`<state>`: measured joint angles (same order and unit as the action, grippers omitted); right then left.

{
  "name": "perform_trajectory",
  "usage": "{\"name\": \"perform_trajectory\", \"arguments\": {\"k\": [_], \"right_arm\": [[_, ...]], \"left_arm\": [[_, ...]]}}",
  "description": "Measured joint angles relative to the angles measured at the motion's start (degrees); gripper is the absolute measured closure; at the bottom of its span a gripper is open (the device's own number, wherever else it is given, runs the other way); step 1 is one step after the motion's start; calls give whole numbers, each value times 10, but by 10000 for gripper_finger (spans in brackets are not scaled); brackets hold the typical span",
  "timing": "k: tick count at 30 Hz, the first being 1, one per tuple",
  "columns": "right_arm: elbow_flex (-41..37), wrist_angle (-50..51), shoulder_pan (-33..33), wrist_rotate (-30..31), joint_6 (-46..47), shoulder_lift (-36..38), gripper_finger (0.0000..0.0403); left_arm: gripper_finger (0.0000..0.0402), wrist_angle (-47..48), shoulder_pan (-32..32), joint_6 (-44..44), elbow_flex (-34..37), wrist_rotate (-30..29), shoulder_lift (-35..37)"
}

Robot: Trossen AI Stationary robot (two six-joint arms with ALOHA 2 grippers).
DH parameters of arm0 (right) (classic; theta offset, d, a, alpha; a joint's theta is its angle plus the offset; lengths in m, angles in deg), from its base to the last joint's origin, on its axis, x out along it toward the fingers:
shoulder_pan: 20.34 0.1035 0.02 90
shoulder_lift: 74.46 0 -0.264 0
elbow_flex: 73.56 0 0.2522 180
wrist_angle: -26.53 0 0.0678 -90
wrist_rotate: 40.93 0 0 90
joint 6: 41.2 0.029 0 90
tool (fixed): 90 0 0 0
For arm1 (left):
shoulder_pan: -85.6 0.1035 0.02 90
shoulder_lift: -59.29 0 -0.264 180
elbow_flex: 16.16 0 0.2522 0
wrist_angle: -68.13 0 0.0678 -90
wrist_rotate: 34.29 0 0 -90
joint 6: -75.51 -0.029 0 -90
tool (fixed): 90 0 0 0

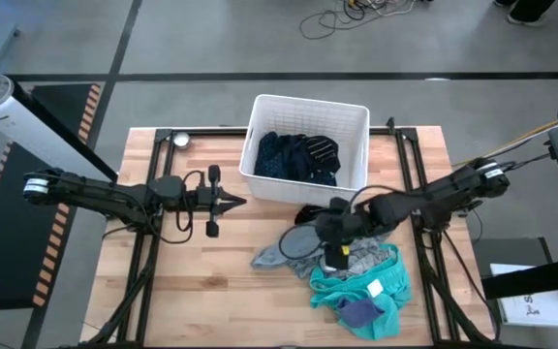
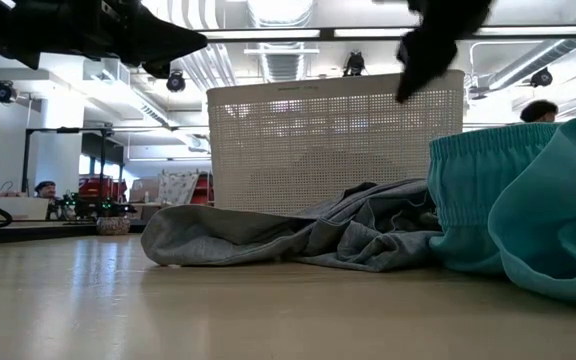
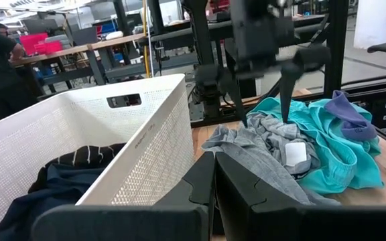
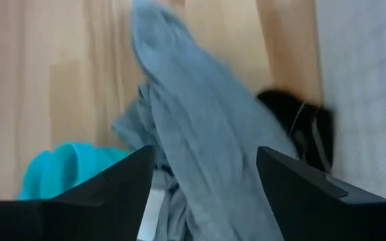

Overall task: Sort clothes
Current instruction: Put the gray shirt into the laundry bin

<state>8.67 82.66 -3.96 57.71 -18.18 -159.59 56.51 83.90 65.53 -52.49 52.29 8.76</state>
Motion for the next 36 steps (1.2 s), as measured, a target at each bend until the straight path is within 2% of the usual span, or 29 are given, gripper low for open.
{"name": "perform_trajectory", "arguments": {"k": [6, 12, 25, 27, 29, 31, 35, 36], "right_arm": [[-65, 10, 14, -1, 29, -9, 121], [-126, 24, 5, -10, 35, -8, 109], [-226, -83, -1, -11, 45, -16, 114], [-229, -85, -2, -11, 46, -23, 135], [-229, -86, -2, -11, 45, -33, 173], [-228, -89, -2, -11, 41, -46, 229], [-220, -87, -1, -13, 27, -61, 368], [-214, -82, -2, -17, 23, -62, 382]], "left_arm": [[402, 2, 0, 0, 0, 0, 0], [402, 1, 0, 0, 0, 0, 0], [402, 1, 0, 0, 0, 0, 0], [402, 1, 0, 0, 0, 0, 0], [402, 0, 0, 0, 0, 0, 0], [402, 1, 0, 0, 0, 0, 0], [402, 1, 0, 0, 0, 0, 0], [402, 1, 0, 0, 0, 0, 0]]}}
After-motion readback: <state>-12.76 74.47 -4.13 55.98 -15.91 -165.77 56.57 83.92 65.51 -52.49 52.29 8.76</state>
